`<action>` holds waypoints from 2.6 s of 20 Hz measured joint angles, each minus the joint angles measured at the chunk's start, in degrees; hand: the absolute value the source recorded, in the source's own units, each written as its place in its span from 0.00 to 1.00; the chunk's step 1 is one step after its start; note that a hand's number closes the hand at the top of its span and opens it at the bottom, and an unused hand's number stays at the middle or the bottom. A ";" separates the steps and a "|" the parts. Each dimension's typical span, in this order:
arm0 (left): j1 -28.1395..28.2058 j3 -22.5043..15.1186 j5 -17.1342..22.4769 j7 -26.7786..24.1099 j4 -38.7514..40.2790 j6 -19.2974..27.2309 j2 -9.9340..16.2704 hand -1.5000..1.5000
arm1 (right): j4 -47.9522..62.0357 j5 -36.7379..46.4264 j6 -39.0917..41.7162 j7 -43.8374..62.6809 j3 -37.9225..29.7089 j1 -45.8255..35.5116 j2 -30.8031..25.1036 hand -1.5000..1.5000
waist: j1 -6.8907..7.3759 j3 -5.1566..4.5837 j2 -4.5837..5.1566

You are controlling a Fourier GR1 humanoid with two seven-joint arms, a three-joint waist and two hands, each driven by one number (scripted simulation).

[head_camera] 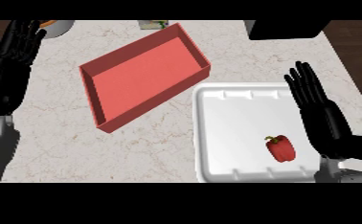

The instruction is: Pick the bell pepper from the tray and place it in the cardboard box

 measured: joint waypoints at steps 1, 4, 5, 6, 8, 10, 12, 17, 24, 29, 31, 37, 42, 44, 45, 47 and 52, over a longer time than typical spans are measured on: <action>0.02 -0.10 -0.68 -0.31 0.84 -0.09 0.03 0.50 | 0.84 -1.14 1.99 -0.86 -0.65 -0.11 -0.65 0.00 | 0.42 -0.10 0.12; 3.19 -0.40 -4.05 -0.47 3.58 0.86 1.34 0.50 | 2.19 -5.34 10.97 -3.96 -0.23 0.16 -2.77 0.00 | 1.80 -0.18 0.55; 4.44 -0.38 -5.27 -0.05 4.65 1.35 2.08 0.50 | 2.22 -6.89 14.57 -4.96 0.19 0.38 -3.68 0.00 | 2.22 -0.15 0.64; 5.55 -0.39 -6.55 0.44 5.91 2.06 2.64 0.50 | 2.26 -8.22 18.16 -5.96 1.00 0.37 -4.38 0.00 | 2.71 -0.11 0.82; 7.37 -0.70 -7.37 1.37 7.61 2.15 3.07 0.50 | -0.73 -2.23 20.27 -9.33 0.25 -2.56 -9.54 0.00 | 3.02 -0.51 0.02; 9.11 -0.99 -8.42 1.78 9.17 2.57 3.30 0.50 | -1.16 3.49 23.10 -14.28 0.64 -2.96 -13.33 0.00 | 3.36 -0.39 0.38; 10.42 -1.36 -9.71 1.44 10.67 3.42 3.09 0.50 | 2.11 5.58 27.19 -21.30 1.58 -0.90 -14.46 0.00 | 3.44 -0.21 0.95; 11.88 -2.57 -12.07 0.80 12.85 4.97 2.04 0.50 | 10.97 5.59 32.31 -33.91 2.05 0.83 -15.92 0.00 | 3.89 0.06 1.51; 11.69 -3.01 -13.44 -0.28 15.12 5.92 0.96 0.50 | 17.05 15.82 25.13 -44.96 2.19 -2.78 -23.34 0.00 | 4.23 0.00 1.46; 11.63 -3.53 -14.08 -1.02 15.85 5.87 0.34 0.50 | 20.12 27.10 19.28 -50.82 6.61 -5.36 -29.44 0.00 | 4.75 -0.14 1.32; 11.61 -3.55 -14.30 -1.13 15.75 5.79 0.38 0.50 | 21.92 31.19 17.32 -52.38 8.97 -6.67 -31.12 0.00 | 4.98 -0.20 1.26; 10.73 -3.04 -14.90 -0.65 16.48 5.90 0.00 0.50 | 26.99 43.60 12.26 -54.57 16.83 -11.16 -32.16 0.00 | 4.38 -0.36 0.99; 11.37 -1.81 -15.24 -0.81 16.75 5.19 0.02 0.50 | 32.17 49.37 10.48 -55.31 20.58 -15.49 -30.39 0.00 | 3.70 -0.44 0.74; 11.65 -1.20 -15.63 -1.69 17.45 5.05 -0.38 0.50 | 34.20 51.44 9.74 -55.51 20.95 -16.92 -29.59 0.00 | 3.40 -0.47 0.67; 12.01 -1.22 -16.02 -1.89 17.32 5.18 -0.64 0.50 | 36.35 52.44 9.31 -55.71 21.18 -18.36 -28.75 0.00 | 3.45 -0.47 0.68; 11.89 -0.71 -16.59 -2.15 17.65 5.18 -0.84 0.50 | 37.08 53.65 8.65 -55.69 21.60 -18.69 -27.42 0.00 | 3.16 -0.50 0.61; 11.94 0.25 -17.53 -1.71 17.76 4.33 -1.52 0.50 | 38.59 56.11 7.71 -55.93 21.77 -19.92 -25.61 0.00 | 2.80 -0.50 0.52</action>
